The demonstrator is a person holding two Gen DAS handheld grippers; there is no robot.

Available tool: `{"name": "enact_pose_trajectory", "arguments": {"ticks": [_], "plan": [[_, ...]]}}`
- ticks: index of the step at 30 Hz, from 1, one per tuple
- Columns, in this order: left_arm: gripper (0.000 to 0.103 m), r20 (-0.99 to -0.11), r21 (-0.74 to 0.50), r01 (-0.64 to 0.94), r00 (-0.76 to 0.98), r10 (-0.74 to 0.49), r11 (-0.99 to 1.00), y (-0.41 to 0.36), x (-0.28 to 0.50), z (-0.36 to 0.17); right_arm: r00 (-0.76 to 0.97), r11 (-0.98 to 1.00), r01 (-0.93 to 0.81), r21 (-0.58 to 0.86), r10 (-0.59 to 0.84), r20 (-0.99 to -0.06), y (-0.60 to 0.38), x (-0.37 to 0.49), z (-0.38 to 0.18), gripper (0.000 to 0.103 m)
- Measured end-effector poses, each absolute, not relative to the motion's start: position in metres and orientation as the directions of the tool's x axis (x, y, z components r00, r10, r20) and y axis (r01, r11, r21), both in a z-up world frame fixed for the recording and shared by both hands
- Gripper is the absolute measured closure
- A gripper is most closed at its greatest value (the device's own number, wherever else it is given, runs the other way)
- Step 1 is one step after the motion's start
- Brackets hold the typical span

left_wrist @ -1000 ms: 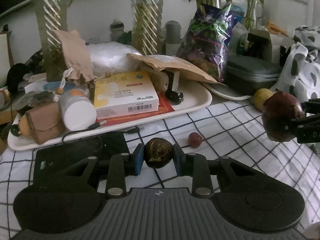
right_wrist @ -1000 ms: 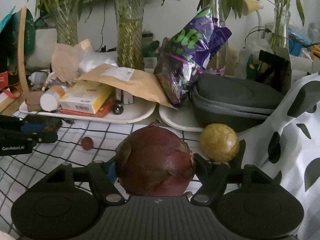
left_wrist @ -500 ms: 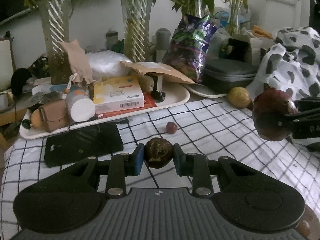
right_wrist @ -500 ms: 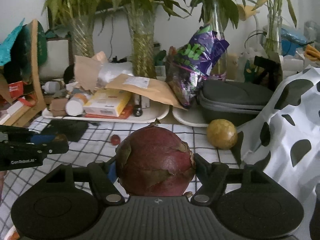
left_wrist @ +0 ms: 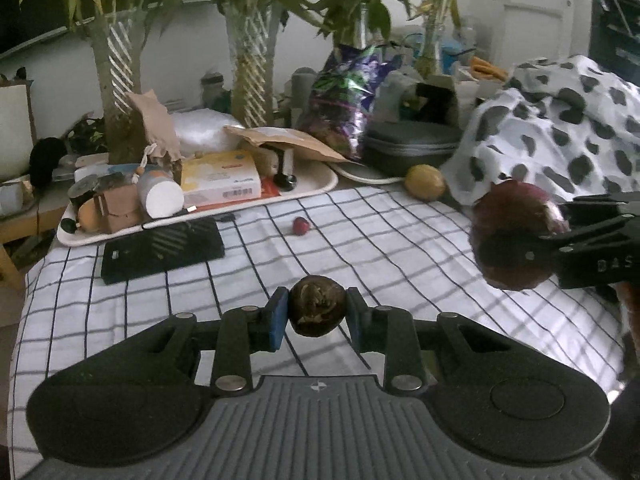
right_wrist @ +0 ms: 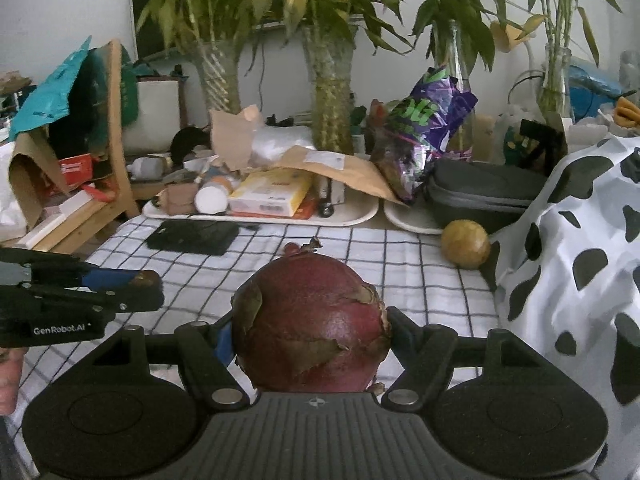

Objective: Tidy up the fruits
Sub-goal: 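Lift and carry the brown fruit and dragon fruit over the plate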

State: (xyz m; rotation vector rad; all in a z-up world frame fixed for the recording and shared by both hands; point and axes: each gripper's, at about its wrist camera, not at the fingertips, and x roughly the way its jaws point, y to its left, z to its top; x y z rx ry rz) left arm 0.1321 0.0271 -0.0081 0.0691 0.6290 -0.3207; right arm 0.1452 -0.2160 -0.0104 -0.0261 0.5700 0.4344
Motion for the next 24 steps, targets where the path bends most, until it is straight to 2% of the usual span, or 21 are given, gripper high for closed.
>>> {"name": "enact_pose_trajectory", "arguments": {"ticks": [11,24], "plan": [[0.074,-0.595,-0.054,0.367,0.735,-0.325,0.929,0.013,0.078,-0.007,0.731,0.893,-0.442,0.085,0.414,-0.543,-0.214,0.087,-0.010,0.028],[0.074,-0.638,-0.080,0.464,0.656,-0.403,0.882,-0.008,0.045,-0.013,0.671,0.878,-0.473,0.077,0.416,-0.614,-0.209,0.043,-0.023,0.028]]}}
